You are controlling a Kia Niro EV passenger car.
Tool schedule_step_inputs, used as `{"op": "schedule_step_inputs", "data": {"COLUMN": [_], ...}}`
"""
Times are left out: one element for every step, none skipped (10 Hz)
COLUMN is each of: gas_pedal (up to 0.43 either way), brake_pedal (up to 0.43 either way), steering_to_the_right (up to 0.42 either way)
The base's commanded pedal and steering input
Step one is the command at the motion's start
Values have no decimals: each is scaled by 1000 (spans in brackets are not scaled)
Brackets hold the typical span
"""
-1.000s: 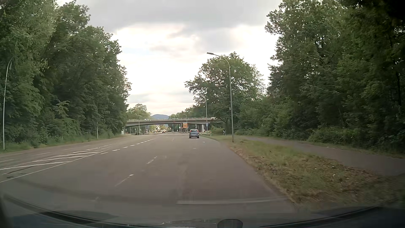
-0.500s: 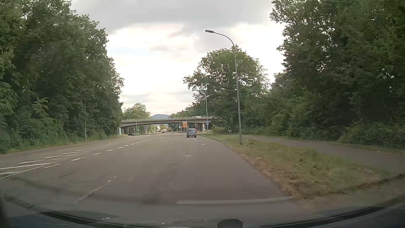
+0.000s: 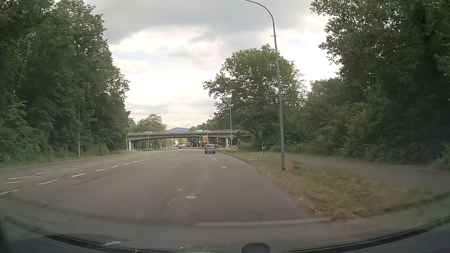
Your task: Follow the waypoints while adhering to traffic rules and regulations
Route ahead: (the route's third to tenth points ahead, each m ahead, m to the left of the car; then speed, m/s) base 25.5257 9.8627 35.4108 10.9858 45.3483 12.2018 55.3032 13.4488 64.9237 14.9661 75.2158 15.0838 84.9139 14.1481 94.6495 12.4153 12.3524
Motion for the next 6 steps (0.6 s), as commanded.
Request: {"op": "schedule_step_inputs", "data": {"gas_pedal": [67, 67, 67, 67, 67, 67], "brake_pedal": [0, 0, 0, 0, 0, 0], "steering_to_the_right": [-8, -9, -10, -11, -12, -13]}}
